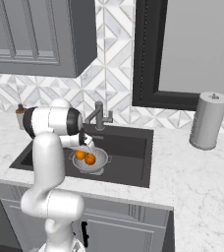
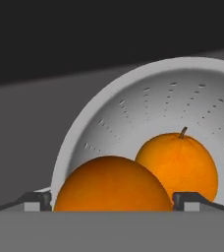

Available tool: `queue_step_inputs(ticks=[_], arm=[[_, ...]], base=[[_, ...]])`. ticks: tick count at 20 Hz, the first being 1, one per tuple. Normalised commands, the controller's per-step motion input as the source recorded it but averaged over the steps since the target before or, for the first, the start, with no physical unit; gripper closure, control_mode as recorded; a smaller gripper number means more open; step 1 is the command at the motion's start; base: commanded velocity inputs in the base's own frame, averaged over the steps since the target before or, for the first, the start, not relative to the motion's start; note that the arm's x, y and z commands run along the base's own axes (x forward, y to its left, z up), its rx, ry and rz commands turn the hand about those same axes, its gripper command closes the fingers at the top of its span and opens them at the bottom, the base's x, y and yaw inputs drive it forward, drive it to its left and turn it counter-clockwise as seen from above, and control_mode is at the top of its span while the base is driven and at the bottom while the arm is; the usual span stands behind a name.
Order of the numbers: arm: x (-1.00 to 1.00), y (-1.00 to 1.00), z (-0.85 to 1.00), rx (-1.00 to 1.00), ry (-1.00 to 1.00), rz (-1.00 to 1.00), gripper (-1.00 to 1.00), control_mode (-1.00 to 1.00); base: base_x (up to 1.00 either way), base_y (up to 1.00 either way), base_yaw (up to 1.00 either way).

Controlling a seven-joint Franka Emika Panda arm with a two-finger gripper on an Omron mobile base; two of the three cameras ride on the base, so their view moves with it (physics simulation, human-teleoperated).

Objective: Put the colander in the sink, put the orange, orange in the colander, and turn on the sink faucet and pour water over the colander.

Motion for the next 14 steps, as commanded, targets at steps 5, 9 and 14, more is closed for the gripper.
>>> queue_step_inputs(ticks=[5, 9, 14], arm=[[-0.40, 0.00, 0.08, 0.00, -0.09, 0.00, -1.00, -1.00], [-0.54, 0.00, 0.15, 0.00, -0.16, 0.00, -1.00, -1.00], [-0.47, 0.00, 0.35, 0.00, -0.14, 0.00, -1.00, -1.00]], base=[[0.00, 0.00, 0.00], [0.00, 0.00, 0.00], [0.00, 0.00, 0.00]])
